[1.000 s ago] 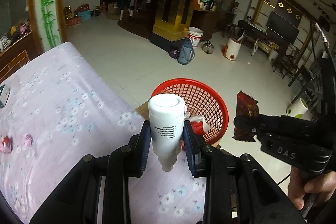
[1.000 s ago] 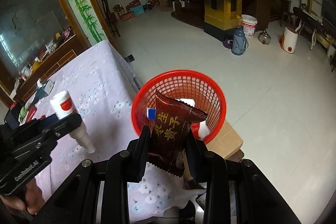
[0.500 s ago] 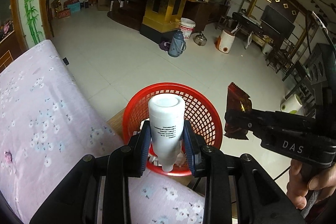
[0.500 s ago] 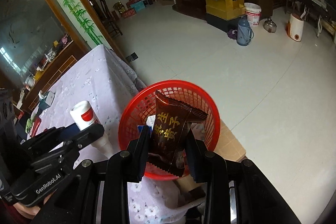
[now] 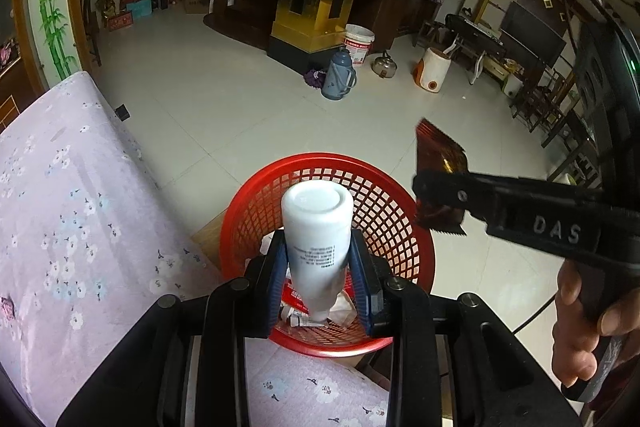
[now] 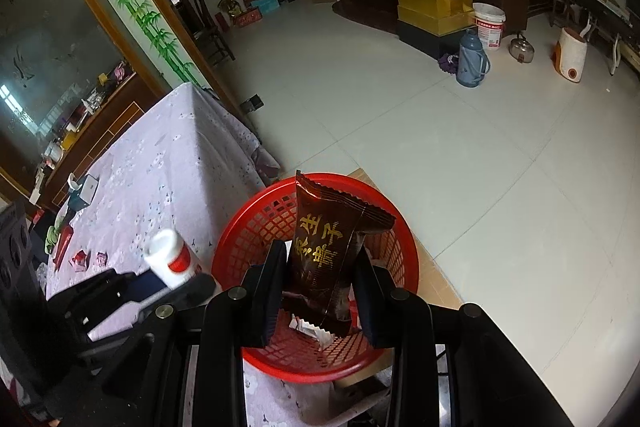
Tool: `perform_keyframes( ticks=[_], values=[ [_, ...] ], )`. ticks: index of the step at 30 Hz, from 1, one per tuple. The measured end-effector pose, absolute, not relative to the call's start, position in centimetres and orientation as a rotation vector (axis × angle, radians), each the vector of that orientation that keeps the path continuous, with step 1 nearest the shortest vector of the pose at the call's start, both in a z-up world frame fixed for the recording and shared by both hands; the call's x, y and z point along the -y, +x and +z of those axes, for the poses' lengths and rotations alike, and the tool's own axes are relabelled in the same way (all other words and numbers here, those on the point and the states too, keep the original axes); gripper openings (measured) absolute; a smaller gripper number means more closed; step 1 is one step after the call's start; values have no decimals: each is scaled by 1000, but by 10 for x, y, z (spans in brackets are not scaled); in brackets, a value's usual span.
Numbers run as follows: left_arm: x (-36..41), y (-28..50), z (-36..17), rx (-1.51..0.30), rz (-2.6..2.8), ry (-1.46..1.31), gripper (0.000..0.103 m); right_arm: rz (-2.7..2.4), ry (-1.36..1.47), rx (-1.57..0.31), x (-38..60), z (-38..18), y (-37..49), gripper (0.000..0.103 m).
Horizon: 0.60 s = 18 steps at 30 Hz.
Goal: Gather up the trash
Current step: 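Open both grippers over the wastebasket, dropping bottle and wrapper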
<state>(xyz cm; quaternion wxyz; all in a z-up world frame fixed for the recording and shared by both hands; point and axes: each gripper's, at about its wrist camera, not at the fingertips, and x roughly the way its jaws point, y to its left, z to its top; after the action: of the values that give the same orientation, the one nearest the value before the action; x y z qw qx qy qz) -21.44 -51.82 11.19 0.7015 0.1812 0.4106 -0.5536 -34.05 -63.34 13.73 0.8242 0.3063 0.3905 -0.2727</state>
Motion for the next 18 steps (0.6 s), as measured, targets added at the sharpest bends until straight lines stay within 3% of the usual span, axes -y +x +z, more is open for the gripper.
perform_keyframes(
  ticks=[14, 18],
  values=[
    [530, -217, 101, -900, -1204, 426, 29, -563, 685, -849, 651, 124, -328, 36],
    [529, -220, 104, -881, -1196, 422, 38, -565, 688, -840, 654, 126, -329, 41]
  ],
)
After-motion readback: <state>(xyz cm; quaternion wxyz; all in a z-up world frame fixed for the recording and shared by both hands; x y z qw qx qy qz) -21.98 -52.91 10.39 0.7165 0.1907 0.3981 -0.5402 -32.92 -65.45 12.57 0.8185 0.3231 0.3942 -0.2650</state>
